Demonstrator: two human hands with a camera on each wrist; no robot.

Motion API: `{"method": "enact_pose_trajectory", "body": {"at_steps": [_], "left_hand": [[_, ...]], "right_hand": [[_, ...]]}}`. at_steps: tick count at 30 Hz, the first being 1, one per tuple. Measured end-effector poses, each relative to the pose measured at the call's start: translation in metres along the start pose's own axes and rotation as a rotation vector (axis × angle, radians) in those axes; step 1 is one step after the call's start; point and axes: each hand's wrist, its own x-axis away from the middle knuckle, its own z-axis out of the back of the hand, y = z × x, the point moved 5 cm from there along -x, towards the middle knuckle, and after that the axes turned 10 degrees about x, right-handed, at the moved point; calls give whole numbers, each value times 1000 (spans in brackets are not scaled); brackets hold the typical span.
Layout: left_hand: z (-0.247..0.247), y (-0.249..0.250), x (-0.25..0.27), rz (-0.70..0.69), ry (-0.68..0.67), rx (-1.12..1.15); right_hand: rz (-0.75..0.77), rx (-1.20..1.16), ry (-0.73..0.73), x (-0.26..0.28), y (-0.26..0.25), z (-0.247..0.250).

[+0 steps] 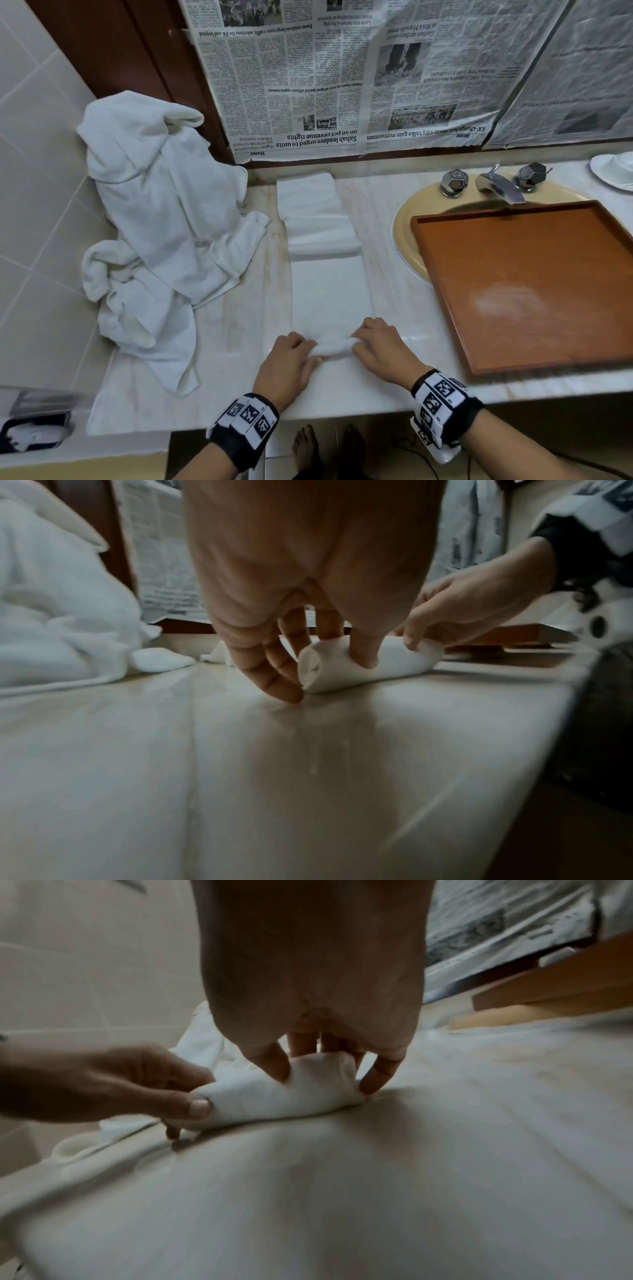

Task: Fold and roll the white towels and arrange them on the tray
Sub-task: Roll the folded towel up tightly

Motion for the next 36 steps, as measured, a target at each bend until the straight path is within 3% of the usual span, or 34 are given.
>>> {"method": "enact_pose_trajectory", "body": {"at_steps": [5,12,18,25,31,36], "left_hand": [[16,-2,-8,51,66,130],[15,-10,-11,178,78,101],[8,-3,-1,-16,279,1],[5,0,11,-99,197,-104],[12,-14,-6,107,1,133],[13,-16,-10,179,11,230]], "right_hand": [[32,-117,65,3,3,6],[169,146,105,11,-9,1],[104,147,72,8,-14,-3],[54,107,61,6,-11,-2],[7,-86,24,6,-9,9],[102,86,82,10,-18,7]]}}
